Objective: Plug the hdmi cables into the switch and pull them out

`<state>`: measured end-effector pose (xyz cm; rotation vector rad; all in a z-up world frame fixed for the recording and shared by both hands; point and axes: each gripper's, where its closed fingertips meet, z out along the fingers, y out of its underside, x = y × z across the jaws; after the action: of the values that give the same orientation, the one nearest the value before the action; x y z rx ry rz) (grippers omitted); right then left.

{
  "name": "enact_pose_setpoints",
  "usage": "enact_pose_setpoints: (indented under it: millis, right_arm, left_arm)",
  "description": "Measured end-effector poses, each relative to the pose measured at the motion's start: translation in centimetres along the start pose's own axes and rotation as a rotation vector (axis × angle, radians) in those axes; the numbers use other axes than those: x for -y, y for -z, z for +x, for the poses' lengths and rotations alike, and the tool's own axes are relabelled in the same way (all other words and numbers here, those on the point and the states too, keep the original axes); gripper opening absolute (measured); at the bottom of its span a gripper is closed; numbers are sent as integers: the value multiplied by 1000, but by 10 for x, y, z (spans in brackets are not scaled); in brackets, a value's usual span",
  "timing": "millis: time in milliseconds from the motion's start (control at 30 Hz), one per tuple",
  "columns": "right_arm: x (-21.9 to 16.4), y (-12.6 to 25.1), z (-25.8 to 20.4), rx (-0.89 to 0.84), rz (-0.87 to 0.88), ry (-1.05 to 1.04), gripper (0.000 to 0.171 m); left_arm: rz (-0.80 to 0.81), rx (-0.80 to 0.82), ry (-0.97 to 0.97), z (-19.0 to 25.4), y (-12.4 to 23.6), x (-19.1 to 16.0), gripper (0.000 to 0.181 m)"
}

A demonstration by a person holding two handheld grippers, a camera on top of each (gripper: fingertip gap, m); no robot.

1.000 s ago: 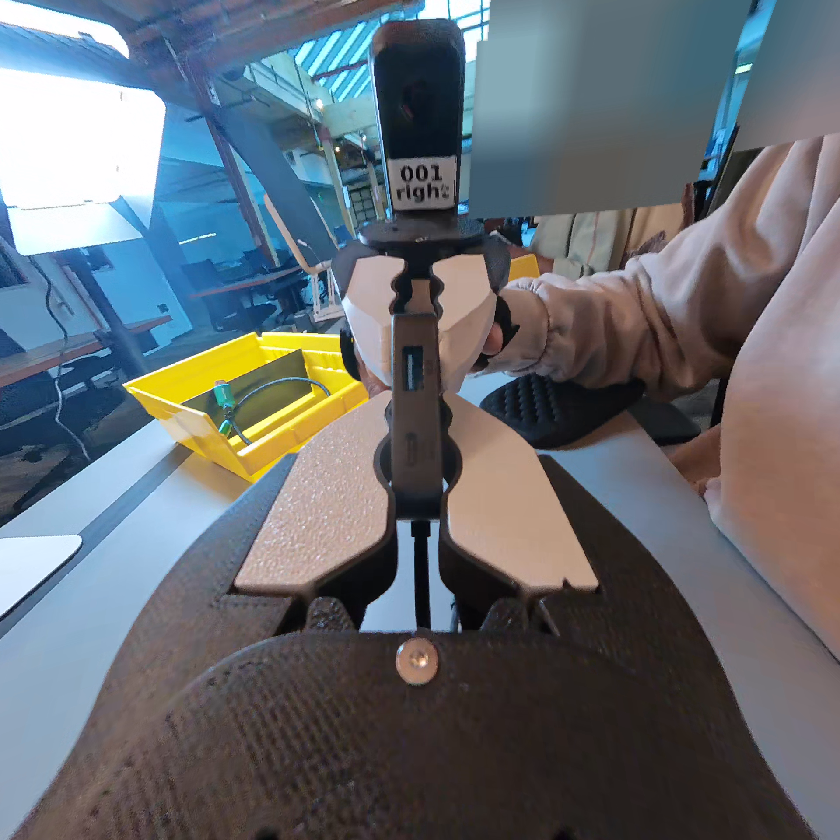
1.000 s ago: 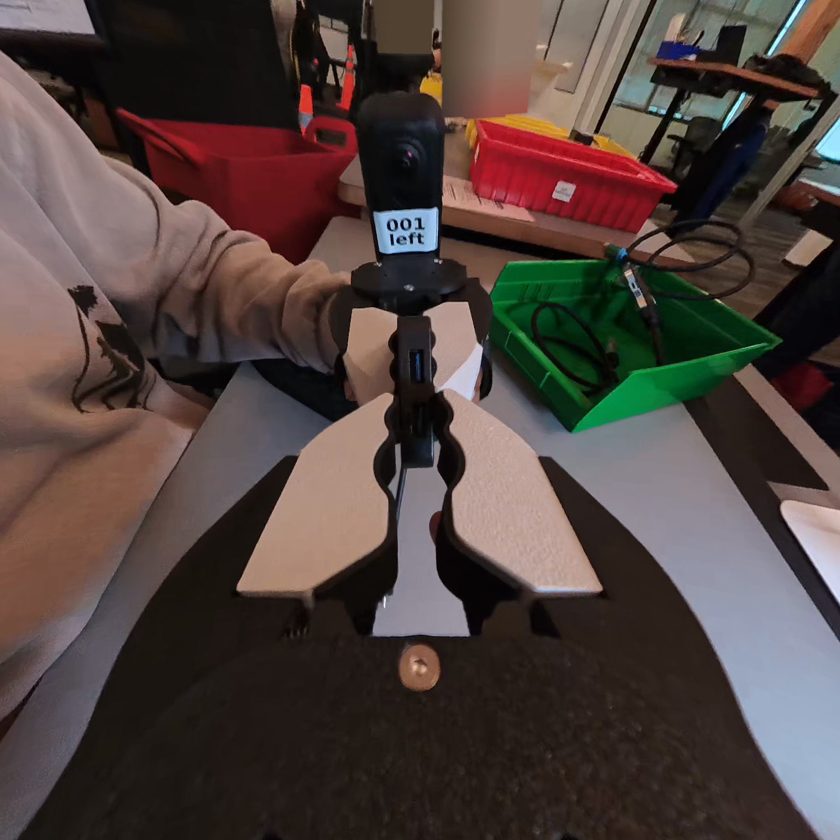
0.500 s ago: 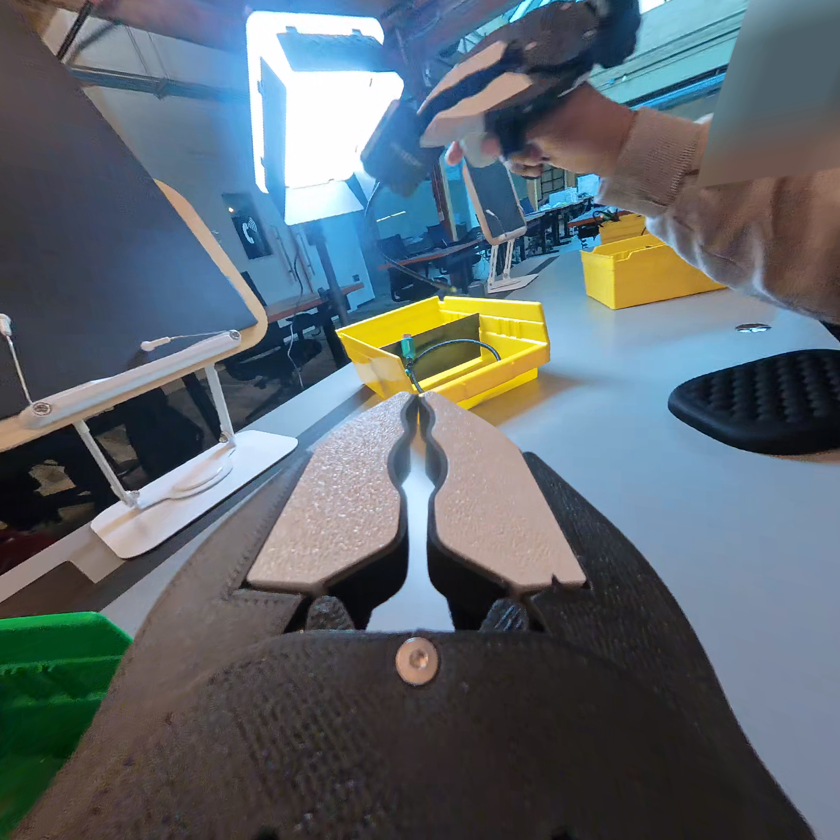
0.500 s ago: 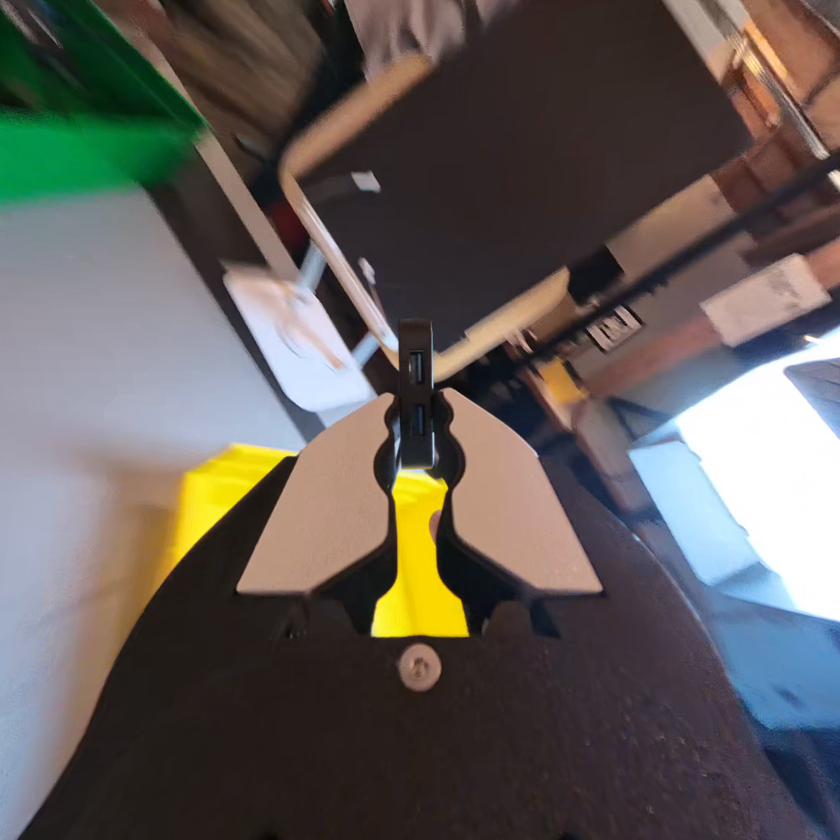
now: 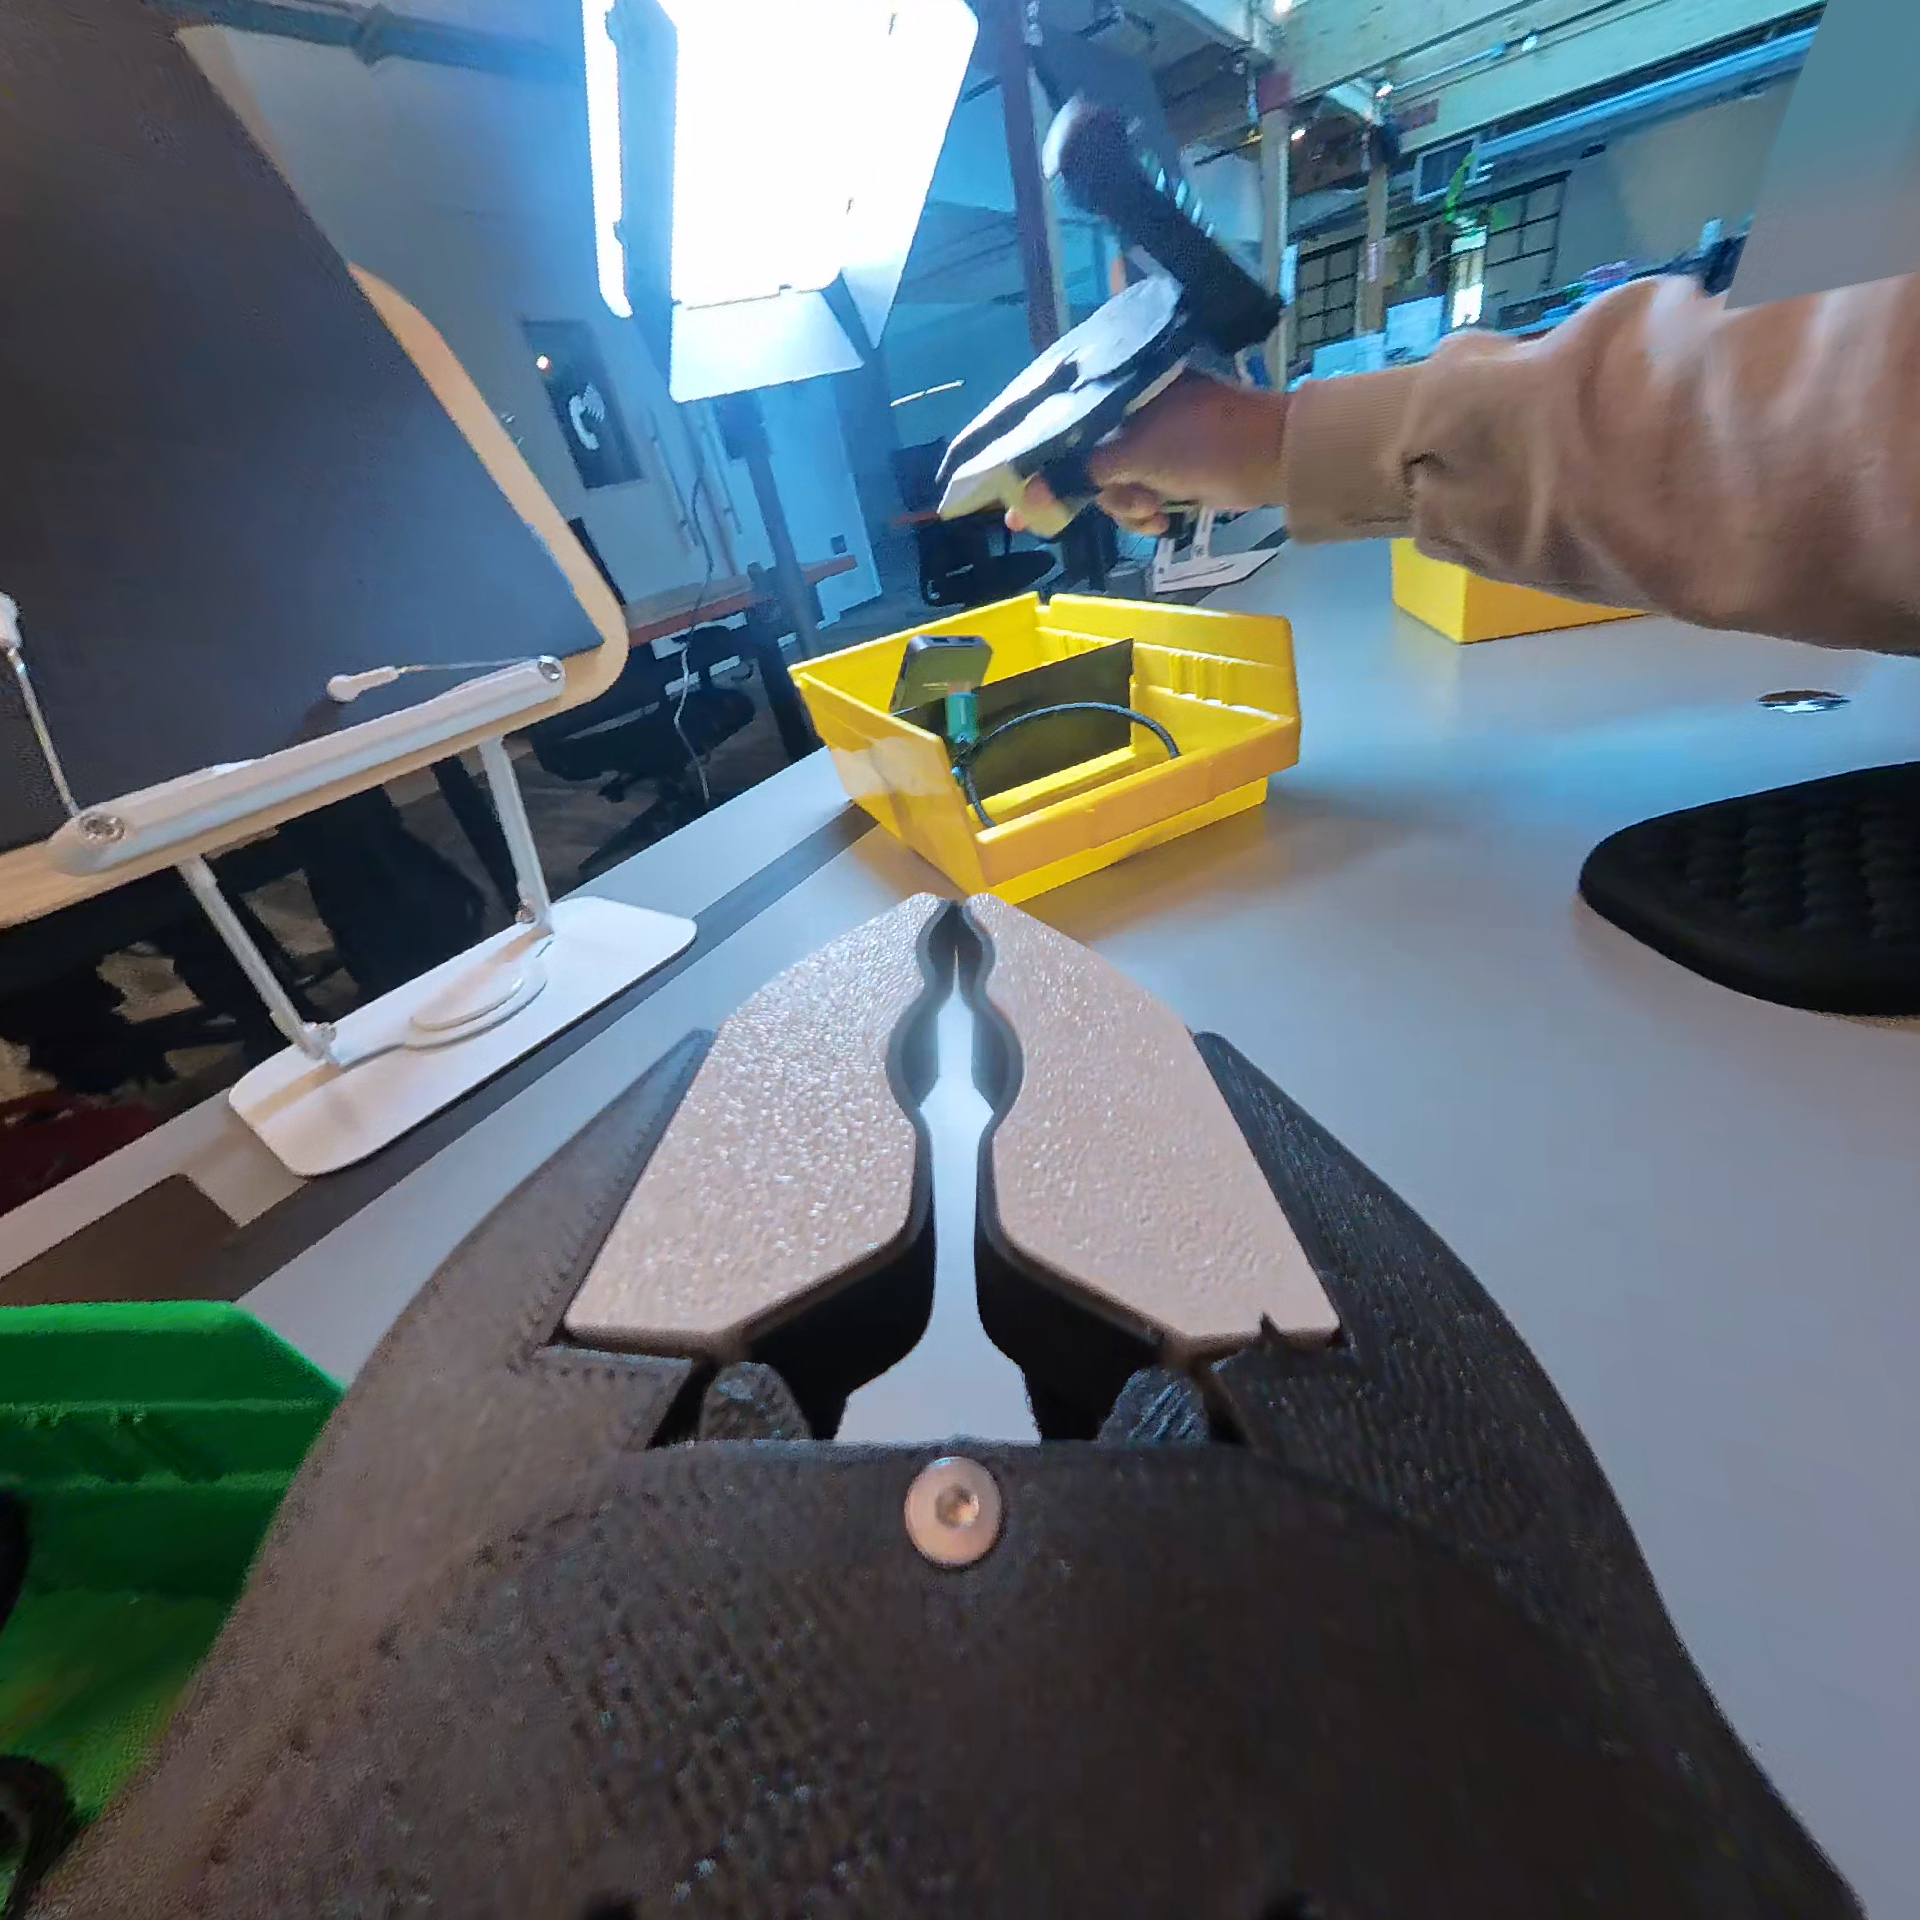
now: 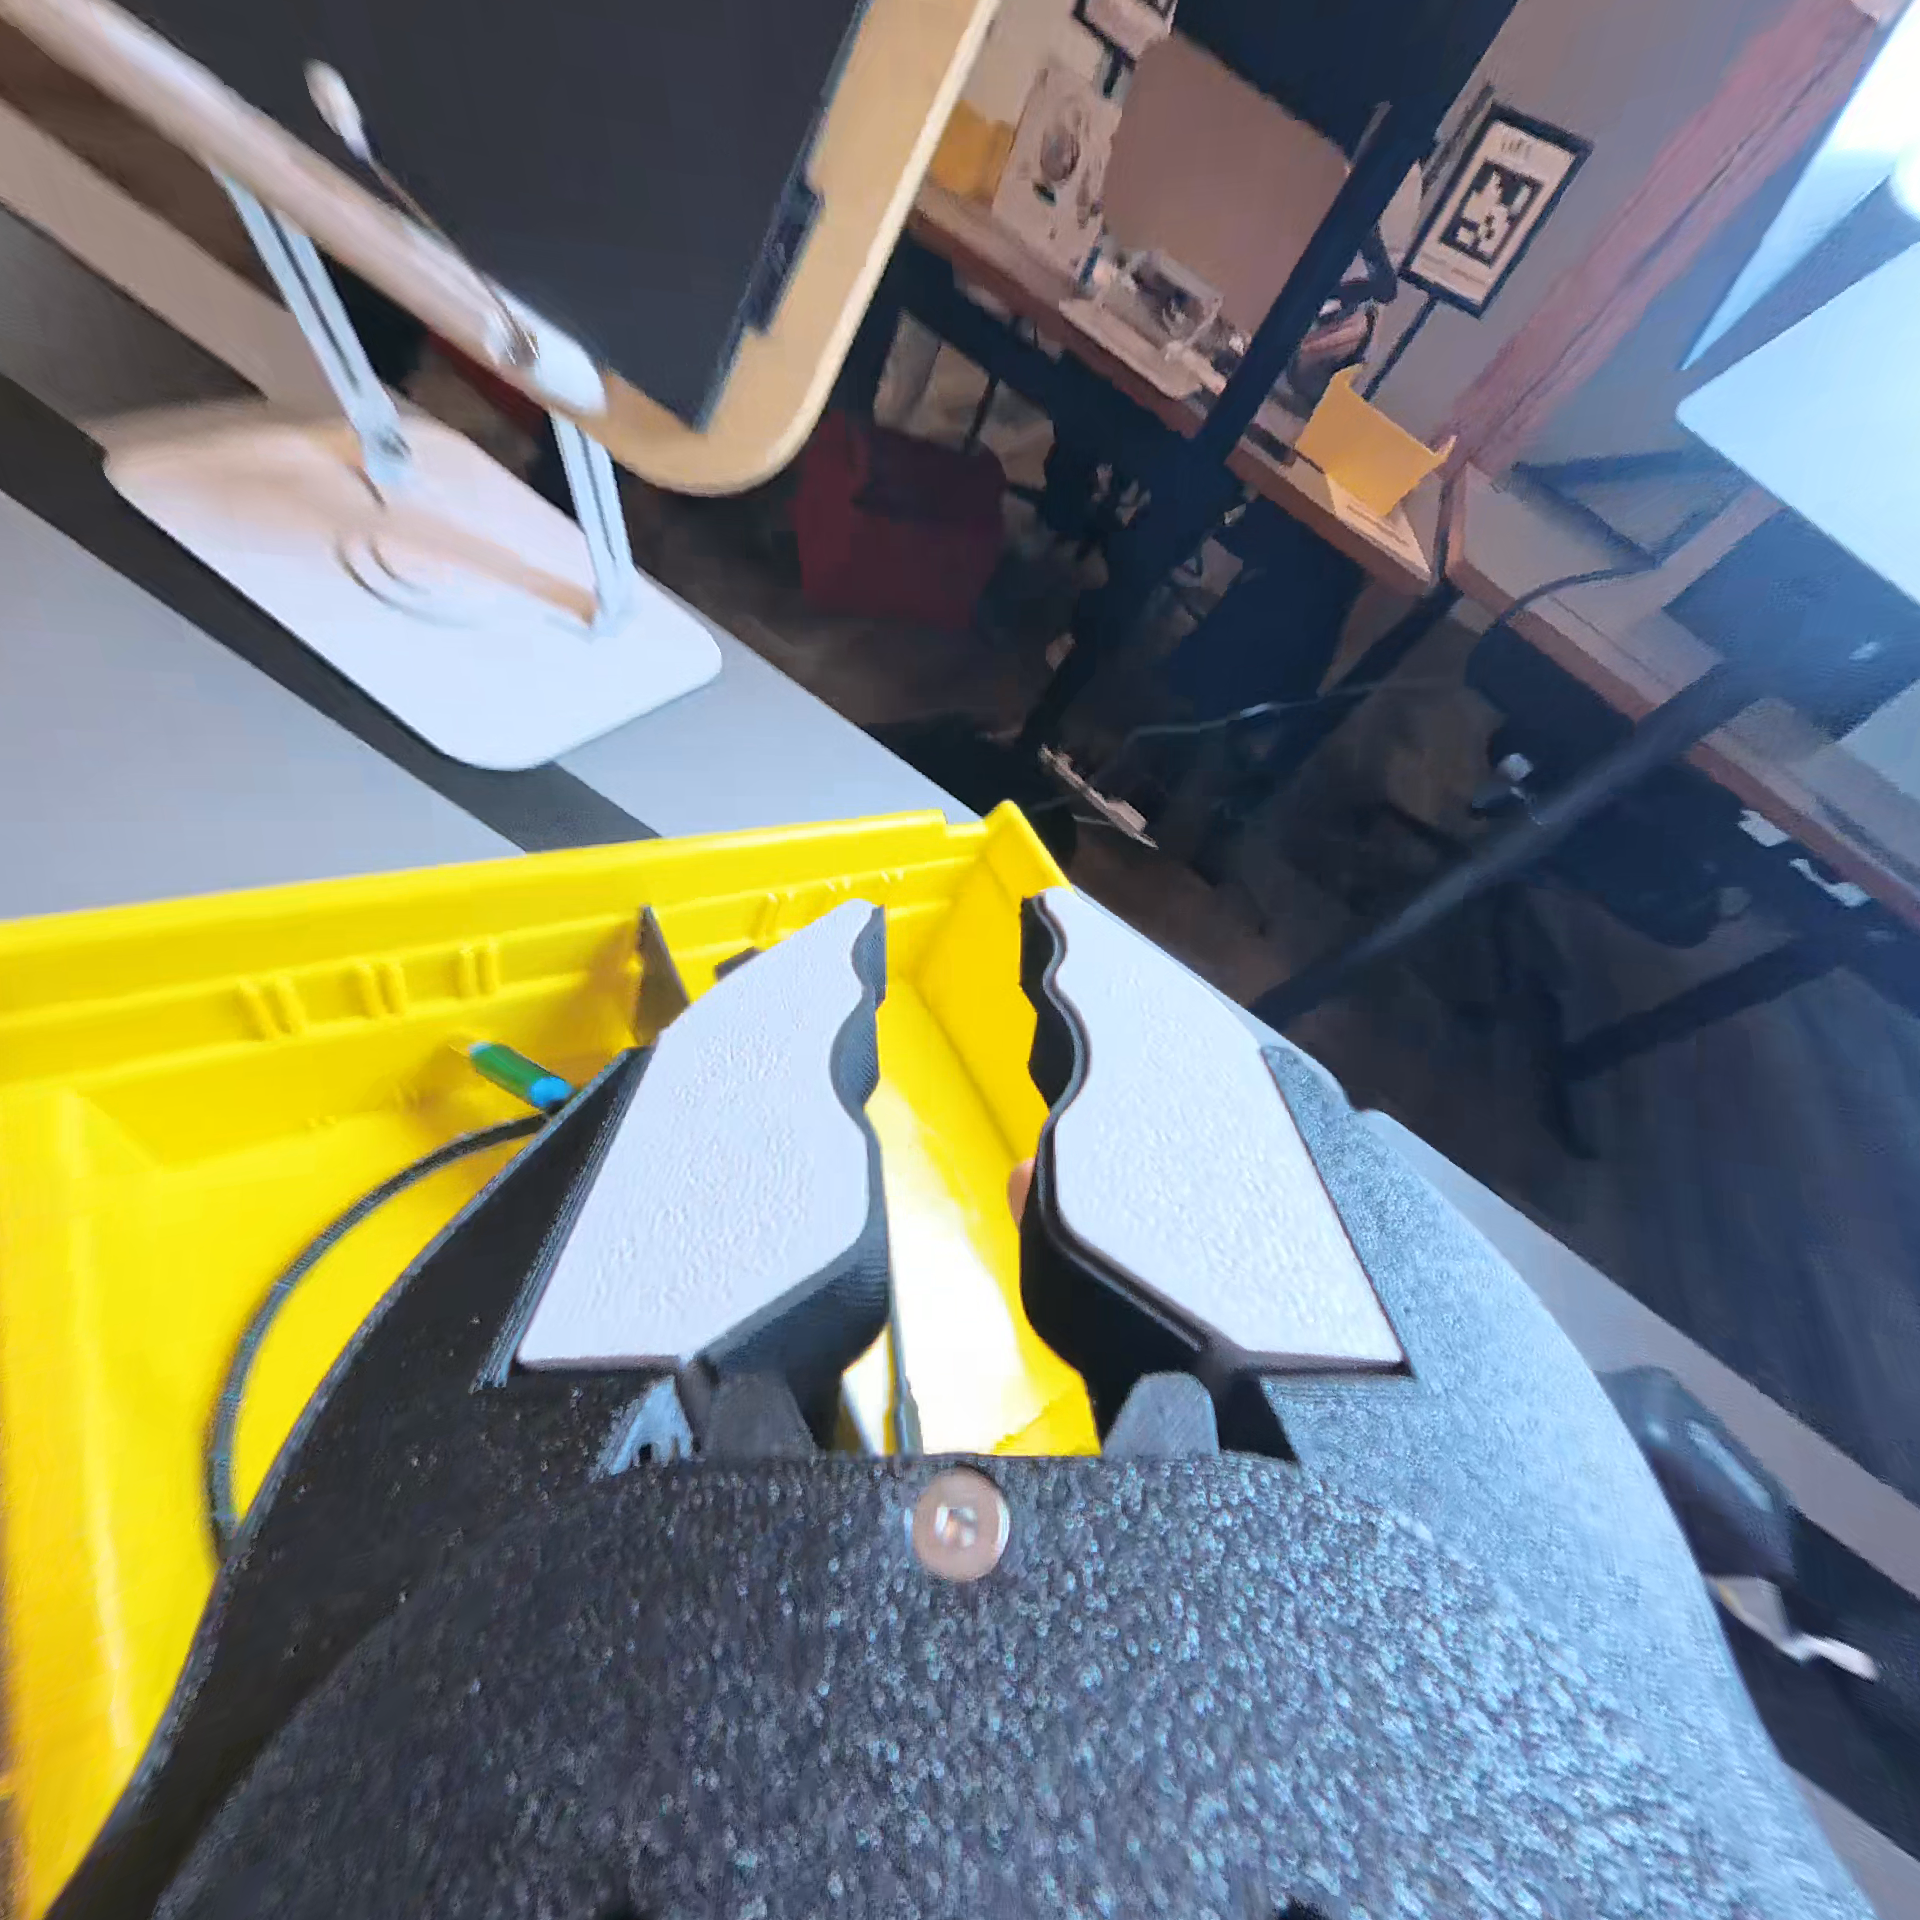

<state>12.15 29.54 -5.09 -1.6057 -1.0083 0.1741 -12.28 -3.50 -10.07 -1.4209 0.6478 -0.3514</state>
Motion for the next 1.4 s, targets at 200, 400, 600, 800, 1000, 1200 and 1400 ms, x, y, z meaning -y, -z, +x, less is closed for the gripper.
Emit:
enact_pose_setpoints:
  millis: [200,400,600,800,1000,1200,1400]
  right_arm:
    - [39,56,-60,192,222,-127,25]
    - [38,120,-156,417,366,-195,24]
    - [9,142,-207,506,406,-242,22]
    - [-18,129,-239,599,335,-219,21]
    - [-20,129,-257,638,323,-150,20]
    - [-31,129,-265,660,296,-131,21]
    - [-39,129,-269,662,257,-102,21]
  left_arm:
    - [-86,72,-60,-11,0,-12,0]
    - [-130,155,-114,-32,12,-11,0]
    - [-250,405,-252,-116,63,15,14]
    - [-660,605,-476,-230,141,2,27]
    - [-1100,511,-718,-287,181,-55,32]
    - [-1335,361,-995,-312,170,-100,34]
    - [-1335,359,-1085,-323,163,-100,21]
